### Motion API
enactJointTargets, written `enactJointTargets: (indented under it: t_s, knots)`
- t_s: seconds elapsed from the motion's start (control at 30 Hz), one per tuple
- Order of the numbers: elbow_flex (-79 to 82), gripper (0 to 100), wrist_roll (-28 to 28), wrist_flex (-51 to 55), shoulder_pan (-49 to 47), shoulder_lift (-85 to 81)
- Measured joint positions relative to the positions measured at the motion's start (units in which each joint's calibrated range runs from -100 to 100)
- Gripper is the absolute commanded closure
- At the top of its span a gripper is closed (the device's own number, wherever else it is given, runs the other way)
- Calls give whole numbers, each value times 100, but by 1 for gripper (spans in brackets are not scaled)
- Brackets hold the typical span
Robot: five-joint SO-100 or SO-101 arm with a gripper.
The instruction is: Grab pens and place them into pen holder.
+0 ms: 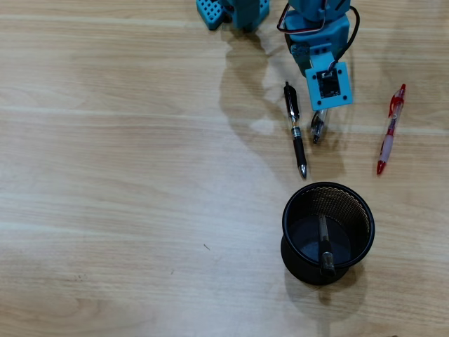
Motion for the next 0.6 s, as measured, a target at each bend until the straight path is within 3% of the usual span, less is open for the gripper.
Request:
enactJointTargets:
  t_s: [0.27, 0.47, 0.6]
  knots:
    - [1162, 82, 484, -1278, 734, -102]
    - [1863, 81, 593, -2382, 867, -102]
    - [1890, 81, 593, -2460, 810, -102]
